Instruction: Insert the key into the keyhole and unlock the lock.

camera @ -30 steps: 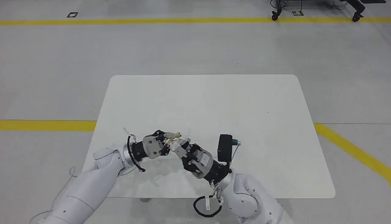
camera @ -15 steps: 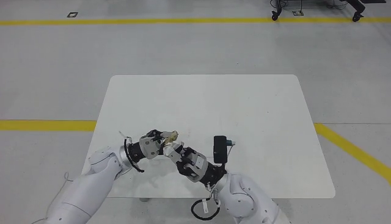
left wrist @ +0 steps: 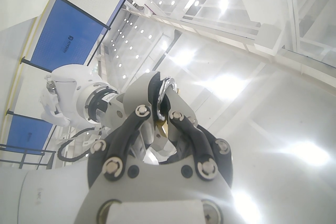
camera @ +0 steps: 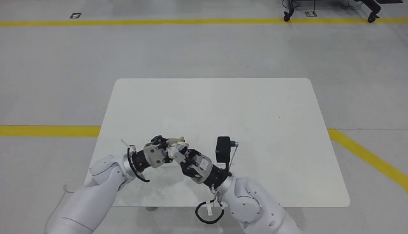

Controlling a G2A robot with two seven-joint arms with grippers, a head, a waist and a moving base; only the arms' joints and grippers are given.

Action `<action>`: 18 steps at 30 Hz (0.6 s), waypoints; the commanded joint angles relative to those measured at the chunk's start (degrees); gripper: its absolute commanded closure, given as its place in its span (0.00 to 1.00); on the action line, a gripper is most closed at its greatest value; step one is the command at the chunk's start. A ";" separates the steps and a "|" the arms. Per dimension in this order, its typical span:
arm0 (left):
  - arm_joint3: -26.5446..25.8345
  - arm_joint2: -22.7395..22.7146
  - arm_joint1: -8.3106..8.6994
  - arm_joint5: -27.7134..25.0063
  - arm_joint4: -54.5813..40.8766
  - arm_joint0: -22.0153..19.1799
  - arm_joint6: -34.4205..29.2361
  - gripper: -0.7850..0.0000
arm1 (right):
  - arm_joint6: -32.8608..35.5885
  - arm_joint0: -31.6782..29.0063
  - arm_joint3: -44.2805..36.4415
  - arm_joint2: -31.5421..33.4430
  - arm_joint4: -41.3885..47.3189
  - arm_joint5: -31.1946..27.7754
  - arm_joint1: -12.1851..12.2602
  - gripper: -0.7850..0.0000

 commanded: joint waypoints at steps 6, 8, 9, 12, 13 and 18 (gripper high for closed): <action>0.37 -0.92 -0.18 -0.34 0.25 0.04 -0.23 1.00 | -0.04 -1.16 -1.76 0.53 0.41 -3.35 0.16 1.00; 0.66 -1.24 -0.23 -0.59 0.19 0.00 -0.45 1.00 | 0.19 -1.94 -2.84 1.11 0.66 -4.68 0.37 1.00; 0.82 -1.36 -0.27 -0.67 0.16 -0.01 -0.66 1.00 | 0.35 -2.40 -3.38 1.48 0.94 -5.51 0.50 1.00; 1.38 -1.84 -0.37 -2.04 0.55 -0.08 -0.87 1.00 | 1.57 -3.73 -5.11 3.00 1.49 -8.15 1.03 1.00; 1.50 -2.00 -0.39 -2.90 1.01 -0.07 -0.77 1.00 | 2.53 -4.03 -5.74 3.60 0.67 -8.94 1.26 1.00; 1.06 -3.26 -0.42 -10.56 5.60 0.68 1.98 1.00 | 3.51 -4.26 -6.57 4.44 -1.29 -9.02 1.51 1.00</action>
